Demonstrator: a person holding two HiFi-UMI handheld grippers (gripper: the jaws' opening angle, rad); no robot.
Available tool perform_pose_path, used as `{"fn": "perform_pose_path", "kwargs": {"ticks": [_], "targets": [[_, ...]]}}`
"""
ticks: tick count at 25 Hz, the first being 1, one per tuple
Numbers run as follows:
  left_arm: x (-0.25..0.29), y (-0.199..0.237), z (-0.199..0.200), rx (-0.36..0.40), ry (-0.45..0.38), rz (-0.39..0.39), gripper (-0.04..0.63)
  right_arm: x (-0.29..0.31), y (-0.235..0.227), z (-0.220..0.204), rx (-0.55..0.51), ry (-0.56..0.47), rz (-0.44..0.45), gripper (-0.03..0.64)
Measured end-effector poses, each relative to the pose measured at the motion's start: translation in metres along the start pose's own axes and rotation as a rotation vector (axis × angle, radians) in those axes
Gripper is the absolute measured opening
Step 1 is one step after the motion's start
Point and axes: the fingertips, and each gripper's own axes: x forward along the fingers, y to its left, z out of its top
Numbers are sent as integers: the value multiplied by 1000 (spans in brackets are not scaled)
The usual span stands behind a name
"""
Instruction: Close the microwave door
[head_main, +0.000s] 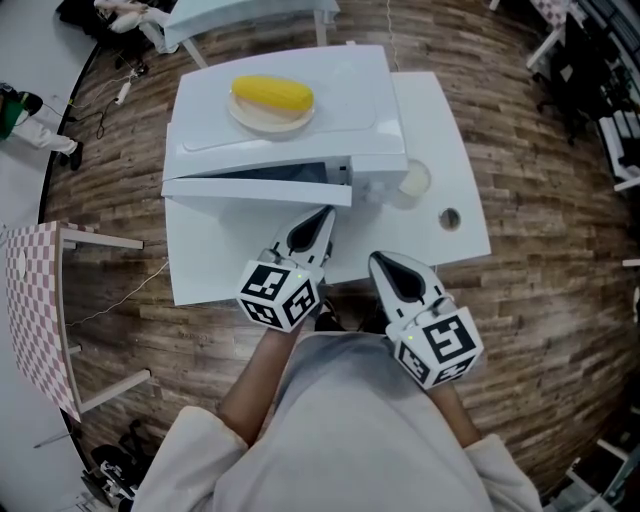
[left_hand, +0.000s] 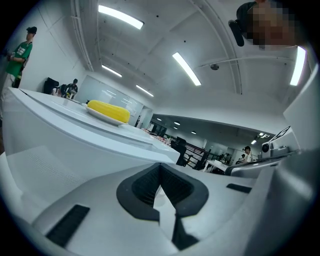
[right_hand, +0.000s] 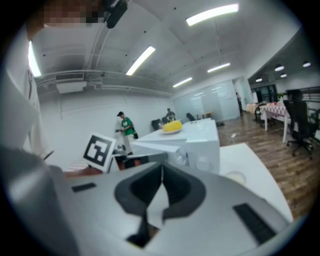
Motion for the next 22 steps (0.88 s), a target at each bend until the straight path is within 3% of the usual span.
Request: {"fn": "perform_pose_path", "kwargs": {"ticks": [22], "targets": [[27, 6, 4, 36, -6, 38, 20, 9, -7, 4, -13, 4, 1, 23]]}}
